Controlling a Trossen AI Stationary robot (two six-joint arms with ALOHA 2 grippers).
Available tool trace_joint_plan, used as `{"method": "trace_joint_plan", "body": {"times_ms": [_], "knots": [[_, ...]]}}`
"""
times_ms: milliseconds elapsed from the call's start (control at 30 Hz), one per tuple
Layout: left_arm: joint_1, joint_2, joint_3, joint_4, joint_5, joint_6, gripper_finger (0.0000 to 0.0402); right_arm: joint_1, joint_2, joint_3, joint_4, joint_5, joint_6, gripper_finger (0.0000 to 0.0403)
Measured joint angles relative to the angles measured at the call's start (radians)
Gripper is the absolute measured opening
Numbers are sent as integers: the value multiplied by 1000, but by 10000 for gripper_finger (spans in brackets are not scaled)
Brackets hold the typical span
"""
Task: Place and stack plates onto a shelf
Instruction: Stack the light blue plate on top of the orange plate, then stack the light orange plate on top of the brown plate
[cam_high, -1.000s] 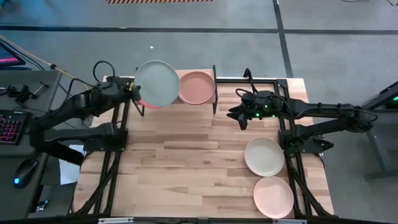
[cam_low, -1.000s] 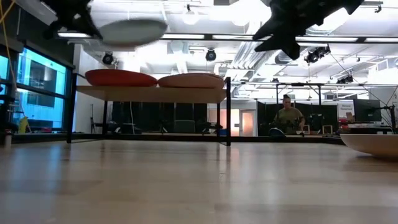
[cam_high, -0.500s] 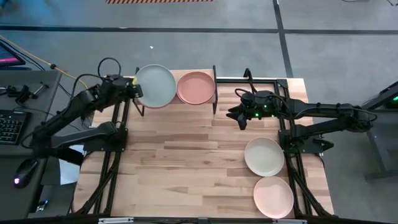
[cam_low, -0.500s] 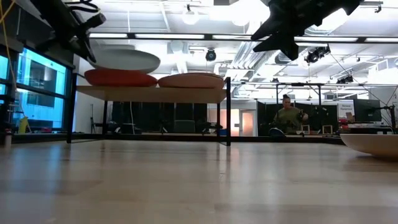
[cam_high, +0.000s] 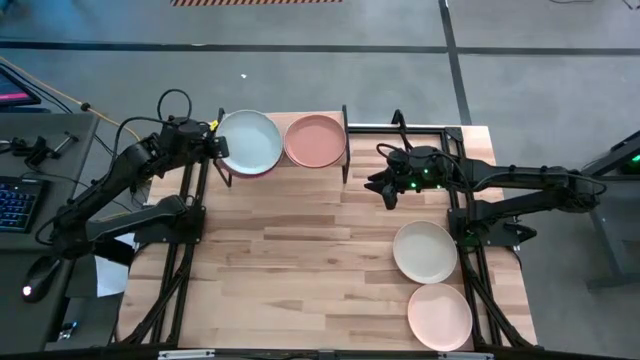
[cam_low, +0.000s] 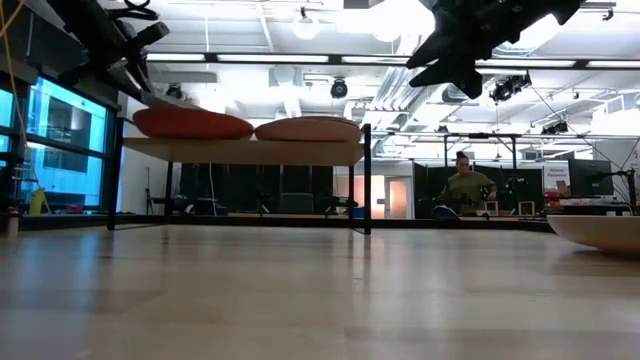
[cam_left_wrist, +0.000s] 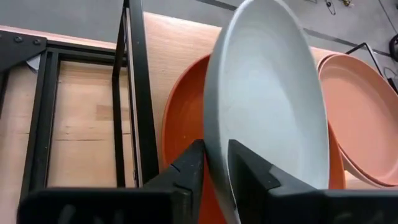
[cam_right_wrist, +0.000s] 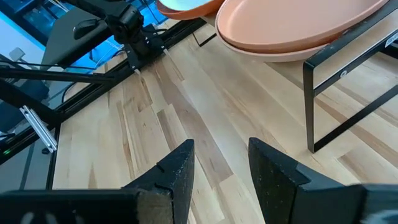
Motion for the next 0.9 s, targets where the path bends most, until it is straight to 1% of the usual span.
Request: {"method": "trace_joint_plan", "body": {"times_ms": [267, 433, 567, 667, 900], "knots": [[0, 0, 0, 4, -4, 5, 108, 0, 0, 0, -5, 0, 0, 134], [0, 0, 0, 3, 43, 6, 129, 0, 0, 0, -4, 0, 0, 134], [0, -3, 5, 0, 69, 26, 138, 0, 0, 0, -4, 0, 0, 134], [0, -1, 40, 2, 68, 59, 140, 0, 0, 0, -4, 0, 0, 134], [0, 0, 138, -3, 8, 156, 141, 0, 0, 0, -4, 0, 0, 134]]}}
